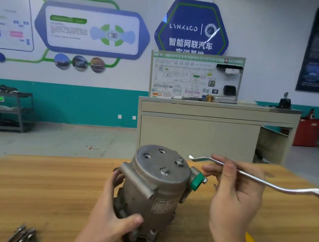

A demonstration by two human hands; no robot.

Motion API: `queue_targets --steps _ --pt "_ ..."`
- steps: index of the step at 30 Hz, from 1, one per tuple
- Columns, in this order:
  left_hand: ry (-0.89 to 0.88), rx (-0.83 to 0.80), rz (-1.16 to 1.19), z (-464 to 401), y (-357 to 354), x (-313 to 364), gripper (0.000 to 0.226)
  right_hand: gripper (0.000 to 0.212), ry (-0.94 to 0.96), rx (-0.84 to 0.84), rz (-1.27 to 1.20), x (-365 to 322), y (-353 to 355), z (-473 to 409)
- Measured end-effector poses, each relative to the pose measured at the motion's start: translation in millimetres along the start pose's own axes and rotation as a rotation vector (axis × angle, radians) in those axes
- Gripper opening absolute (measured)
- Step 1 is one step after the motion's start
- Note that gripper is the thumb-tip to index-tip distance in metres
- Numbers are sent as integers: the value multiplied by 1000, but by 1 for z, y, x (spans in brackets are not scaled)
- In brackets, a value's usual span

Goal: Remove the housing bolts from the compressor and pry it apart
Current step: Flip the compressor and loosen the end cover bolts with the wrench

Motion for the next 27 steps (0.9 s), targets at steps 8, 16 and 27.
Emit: queue_targets --steps 8,16,27 --pt "-31 244 -49 16 -1 25 107 10 157 -267 5 -15 -21 13" --pt "-39 323 6 18 -3 31 79 10 321 -453 212 -21 -35 27" --pt "-90 260 49 15 7 33 78 10 -217 59 -214 0 -23 22"
Point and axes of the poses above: each hand's wrist, its own z-axis away from the middle knuckle, its own y-axis out of the back of the hand, x = y × z, the point moved 3 cm from there along -z, towards the middle knuckle, and after that the axes turned 12 degrees about -z, right-handed, at the moved point
